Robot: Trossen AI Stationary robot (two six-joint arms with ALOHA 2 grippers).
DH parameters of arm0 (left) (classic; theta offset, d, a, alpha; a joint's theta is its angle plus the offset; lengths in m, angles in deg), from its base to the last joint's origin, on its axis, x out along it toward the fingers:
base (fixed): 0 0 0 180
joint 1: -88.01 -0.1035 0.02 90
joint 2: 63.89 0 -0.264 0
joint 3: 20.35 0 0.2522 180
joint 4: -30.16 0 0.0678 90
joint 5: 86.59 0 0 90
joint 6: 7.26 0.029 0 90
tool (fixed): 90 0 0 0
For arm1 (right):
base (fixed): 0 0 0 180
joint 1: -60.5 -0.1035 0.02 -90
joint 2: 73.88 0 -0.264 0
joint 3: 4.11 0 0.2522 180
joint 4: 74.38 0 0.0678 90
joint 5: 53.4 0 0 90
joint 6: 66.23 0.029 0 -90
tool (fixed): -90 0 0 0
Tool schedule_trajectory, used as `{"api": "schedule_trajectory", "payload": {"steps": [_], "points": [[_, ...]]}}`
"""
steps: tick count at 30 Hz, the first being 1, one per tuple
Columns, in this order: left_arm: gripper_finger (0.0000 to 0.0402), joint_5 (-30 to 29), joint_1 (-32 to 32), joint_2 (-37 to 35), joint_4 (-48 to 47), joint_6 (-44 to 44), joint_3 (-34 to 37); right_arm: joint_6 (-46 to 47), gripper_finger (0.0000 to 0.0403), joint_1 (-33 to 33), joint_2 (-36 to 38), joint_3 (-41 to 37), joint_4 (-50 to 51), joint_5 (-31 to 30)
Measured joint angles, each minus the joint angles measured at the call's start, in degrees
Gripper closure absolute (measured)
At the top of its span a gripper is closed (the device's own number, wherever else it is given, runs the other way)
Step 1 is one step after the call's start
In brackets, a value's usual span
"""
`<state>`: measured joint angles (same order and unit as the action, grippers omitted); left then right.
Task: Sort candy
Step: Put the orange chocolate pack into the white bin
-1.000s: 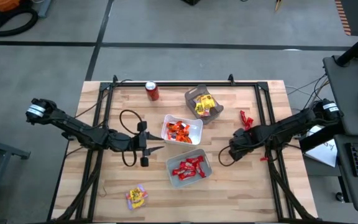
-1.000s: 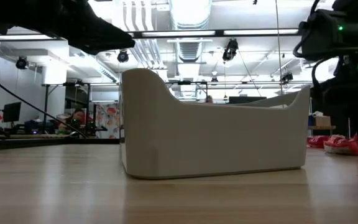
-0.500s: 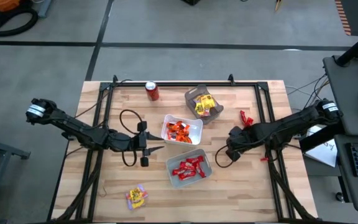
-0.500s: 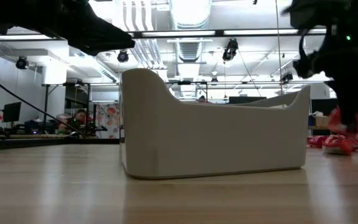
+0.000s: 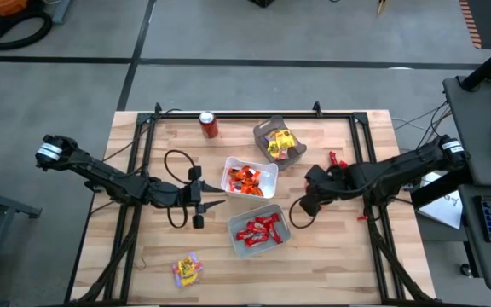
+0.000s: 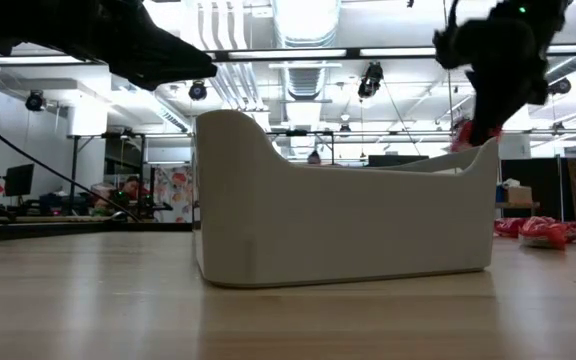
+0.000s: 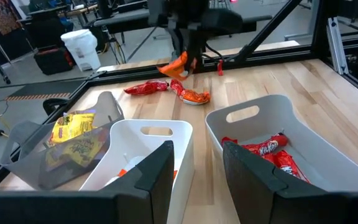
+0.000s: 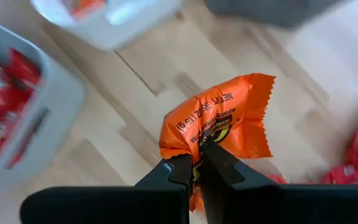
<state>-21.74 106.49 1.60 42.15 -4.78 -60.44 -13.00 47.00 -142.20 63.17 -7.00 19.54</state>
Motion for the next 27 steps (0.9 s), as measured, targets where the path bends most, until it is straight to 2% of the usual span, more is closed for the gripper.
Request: {"api": "schedule_trajectory", "payload": {"steps": [7, 16, 23, 27], "points": [[0.0278, 0.02, 0.0, 0.0, 0.02, -0.02, 0.0, -8.76, 0.0391, 0.02, 0.0, 1.9, -9.97, -4.11], [0.0278, 0.0, 0.0, -0.17, 1.2, -0.02, 0.0, -30.29, 0.0391, 4.12, -0.66, 0.76, -35.01, -7.66], [0.0278, 0.02, 0.1, -1.17, 1.21, -0.75, 0.0, -42.4, 0.039, 8.03, -7.6, 0.17, -50.48, -10.61], [0.0278, 0.02, 0.11, -2.37, 1.07, -1.72, 0.0, -44.25, 0.039, 9.5, -13.33, 0.18, -55.49, -10.58]]}}
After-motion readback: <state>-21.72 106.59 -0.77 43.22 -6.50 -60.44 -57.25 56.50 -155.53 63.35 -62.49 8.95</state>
